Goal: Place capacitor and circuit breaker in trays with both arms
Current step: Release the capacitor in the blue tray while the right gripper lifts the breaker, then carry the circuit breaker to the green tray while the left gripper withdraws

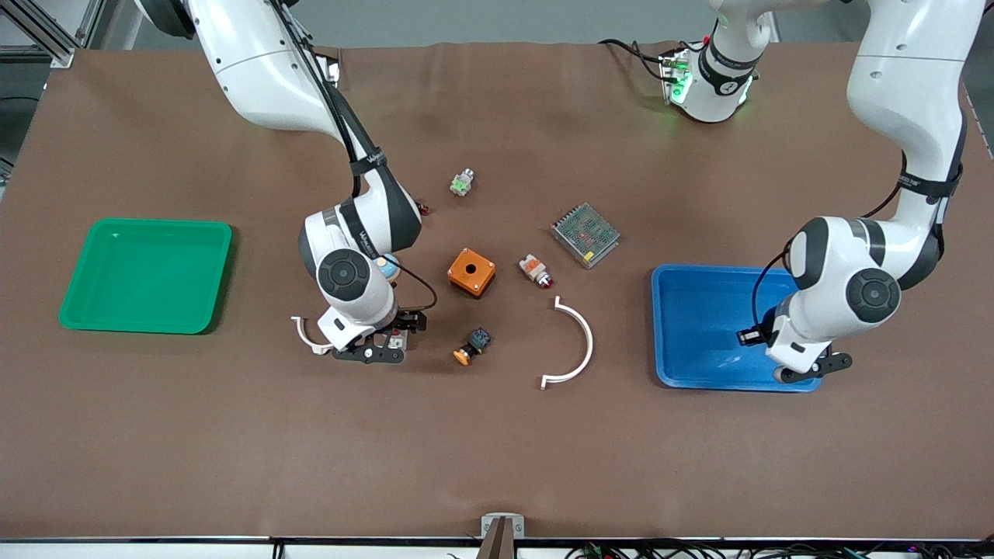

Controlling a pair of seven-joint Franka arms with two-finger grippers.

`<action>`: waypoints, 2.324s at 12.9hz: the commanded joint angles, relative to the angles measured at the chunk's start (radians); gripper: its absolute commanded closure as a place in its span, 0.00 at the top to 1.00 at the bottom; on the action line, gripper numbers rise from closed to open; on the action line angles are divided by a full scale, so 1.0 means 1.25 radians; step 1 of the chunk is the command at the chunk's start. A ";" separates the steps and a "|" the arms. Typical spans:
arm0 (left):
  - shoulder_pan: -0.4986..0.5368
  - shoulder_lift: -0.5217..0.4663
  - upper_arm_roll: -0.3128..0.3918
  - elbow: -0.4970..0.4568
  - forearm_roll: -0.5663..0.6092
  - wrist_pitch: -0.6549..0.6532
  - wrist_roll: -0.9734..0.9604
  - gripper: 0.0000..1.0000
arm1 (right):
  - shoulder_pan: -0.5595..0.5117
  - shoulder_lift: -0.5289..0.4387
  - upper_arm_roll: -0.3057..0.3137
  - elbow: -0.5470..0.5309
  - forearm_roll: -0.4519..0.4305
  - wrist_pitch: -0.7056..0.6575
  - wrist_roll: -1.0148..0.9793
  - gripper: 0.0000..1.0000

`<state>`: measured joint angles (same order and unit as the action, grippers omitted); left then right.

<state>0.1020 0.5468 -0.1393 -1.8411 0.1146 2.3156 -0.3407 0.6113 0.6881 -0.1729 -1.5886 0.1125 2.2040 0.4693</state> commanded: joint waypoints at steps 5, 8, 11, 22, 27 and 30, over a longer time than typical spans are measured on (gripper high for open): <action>0.033 0.020 -0.014 -0.027 0.013 0.030 0.027 0.34 | 0.003 0.042 0.003 -0.002 0.071 0.035 0.006 1.00; 0.030 -0.013 -0.014 -0.022 0.011 0.018 0.030 1.00 | 0.012 0.045 0.003 0.002 0.072 0.030 0.007 0.45; 0.048 -0.157 -0.014 -0.006 0.011 -0.094 0.045 1.00 | 0.010 0.035 0.002 0.014 0.073 0.025 0.001 0.17; 0.045 -0.442 -0.069 0.073 0.005 -0.365 0.155 1.00 | -0.249 -0.164 -0.016 -0.060 0.001 -0.261 -0.299 0.11; 0.040 -0.467 -0.080 0.128 -0.001 -0.478 0.155 1.00 | -0.442 -0.263 -0.021 -0.217 -0.018 -0.260 -0.543 0.11; 0.041 -0.467 -0.090 0.168 -0.028 -0.533 0.155 1.00 | -0.532 -0.265 -0.021 -0.262 -0.026 -0.246 -0.645 0.11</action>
<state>0.1488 -0.0370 -0.2436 -1.6712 0.1047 1.6997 -0.1577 0.0008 0.3983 -0.2201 -1.8459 0.0974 1.8733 -0.2839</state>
